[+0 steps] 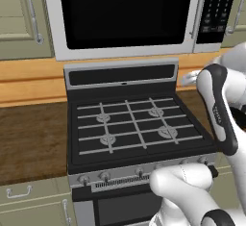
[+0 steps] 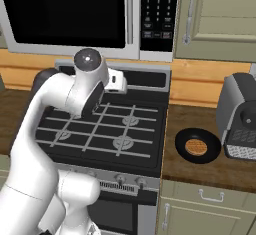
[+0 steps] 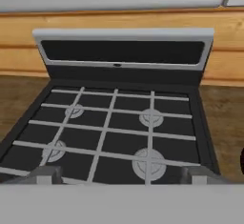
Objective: Open the microwave, place the bowl with waffle inside the microwave, then close the microwave door and turn it on.
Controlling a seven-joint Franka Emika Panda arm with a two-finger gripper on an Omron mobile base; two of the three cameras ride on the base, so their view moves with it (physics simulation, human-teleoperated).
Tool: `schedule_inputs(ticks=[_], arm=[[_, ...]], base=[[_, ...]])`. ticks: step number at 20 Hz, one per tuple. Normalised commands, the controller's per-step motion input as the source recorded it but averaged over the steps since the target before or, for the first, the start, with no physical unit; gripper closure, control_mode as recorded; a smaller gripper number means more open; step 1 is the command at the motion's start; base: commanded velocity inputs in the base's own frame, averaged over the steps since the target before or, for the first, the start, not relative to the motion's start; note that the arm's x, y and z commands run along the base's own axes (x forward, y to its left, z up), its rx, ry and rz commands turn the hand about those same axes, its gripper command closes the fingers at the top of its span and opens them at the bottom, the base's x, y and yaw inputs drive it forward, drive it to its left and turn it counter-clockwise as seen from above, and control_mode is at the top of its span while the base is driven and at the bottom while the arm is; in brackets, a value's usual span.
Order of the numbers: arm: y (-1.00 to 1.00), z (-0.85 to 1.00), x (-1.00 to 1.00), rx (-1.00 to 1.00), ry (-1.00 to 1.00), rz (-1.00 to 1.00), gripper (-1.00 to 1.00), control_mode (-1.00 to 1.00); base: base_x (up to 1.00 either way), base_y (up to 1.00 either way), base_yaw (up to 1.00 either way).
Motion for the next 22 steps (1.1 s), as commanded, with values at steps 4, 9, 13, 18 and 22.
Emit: schedule_inputs(ticks=[4,9,13,18,22], arm=[[-0.44,0.43,0.04,0.0,-0.5,-0.06,-1.0,-1.0],[-0.01,0.1,0.06,0.0,-0.13,-0.01,-1.0,-1.0],[0.0,0.78,-0.03,0.0,-0.43,-0.01,-1.0,-1.0],[0.0,0.67,0.14,0.0,-0.28,-0.01,-1.0,-1.0],[-0.01,0.6,0.46,0.0,-0.13,-0.06,-1.0,-1.0]], base=[[0.0,0.0,0.0],[0.0,0.0,0.0],[0.0,0.0,0.0],[0.0,0.0,0.0],[0.0,0.0,0.0]])
